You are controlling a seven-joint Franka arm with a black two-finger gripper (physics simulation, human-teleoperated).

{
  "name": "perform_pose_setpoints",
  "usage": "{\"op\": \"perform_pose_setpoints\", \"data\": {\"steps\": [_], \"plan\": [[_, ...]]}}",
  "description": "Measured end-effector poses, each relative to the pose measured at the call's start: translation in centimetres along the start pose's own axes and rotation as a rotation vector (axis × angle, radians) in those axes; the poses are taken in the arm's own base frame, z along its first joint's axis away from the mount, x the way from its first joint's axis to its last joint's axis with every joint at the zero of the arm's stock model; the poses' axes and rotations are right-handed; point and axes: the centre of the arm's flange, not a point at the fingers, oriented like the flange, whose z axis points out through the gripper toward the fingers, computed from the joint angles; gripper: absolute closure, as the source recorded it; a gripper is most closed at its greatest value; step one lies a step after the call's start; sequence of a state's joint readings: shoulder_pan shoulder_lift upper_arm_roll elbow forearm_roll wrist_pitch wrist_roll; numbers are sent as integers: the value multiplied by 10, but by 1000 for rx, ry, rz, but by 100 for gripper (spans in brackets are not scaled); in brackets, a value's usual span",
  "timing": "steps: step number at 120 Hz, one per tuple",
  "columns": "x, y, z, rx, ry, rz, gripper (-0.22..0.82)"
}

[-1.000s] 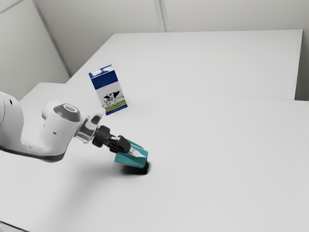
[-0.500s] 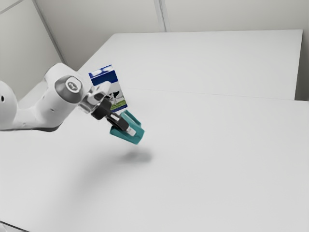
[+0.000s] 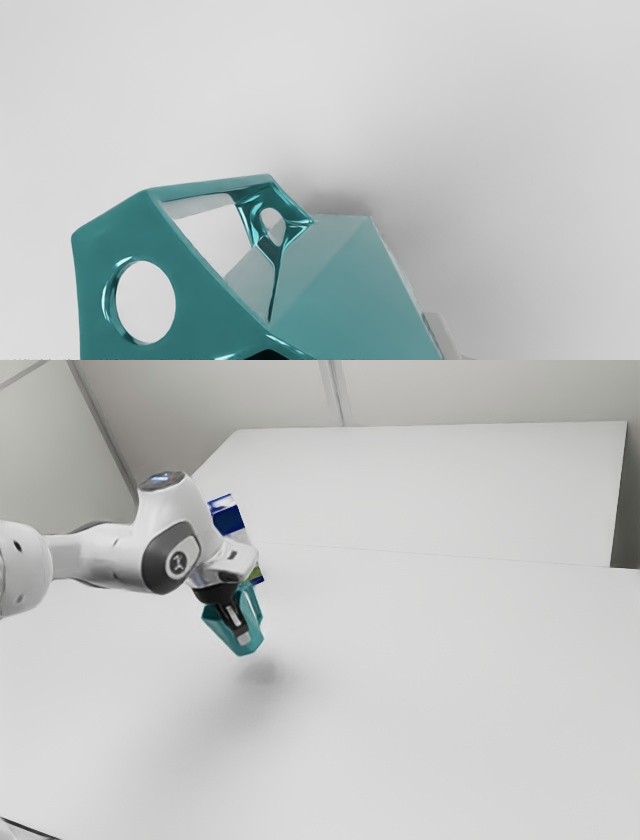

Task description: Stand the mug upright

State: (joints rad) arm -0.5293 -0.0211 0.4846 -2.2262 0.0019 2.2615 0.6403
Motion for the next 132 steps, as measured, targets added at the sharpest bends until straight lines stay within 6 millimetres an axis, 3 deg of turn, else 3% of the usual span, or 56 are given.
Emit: {"op": "perform_pose_setpoints", "data": {"steps": [71,132], "plan": [[19,8,47,74,-40,-97,79],[9,3,59,74,-54,-173,79]]}}
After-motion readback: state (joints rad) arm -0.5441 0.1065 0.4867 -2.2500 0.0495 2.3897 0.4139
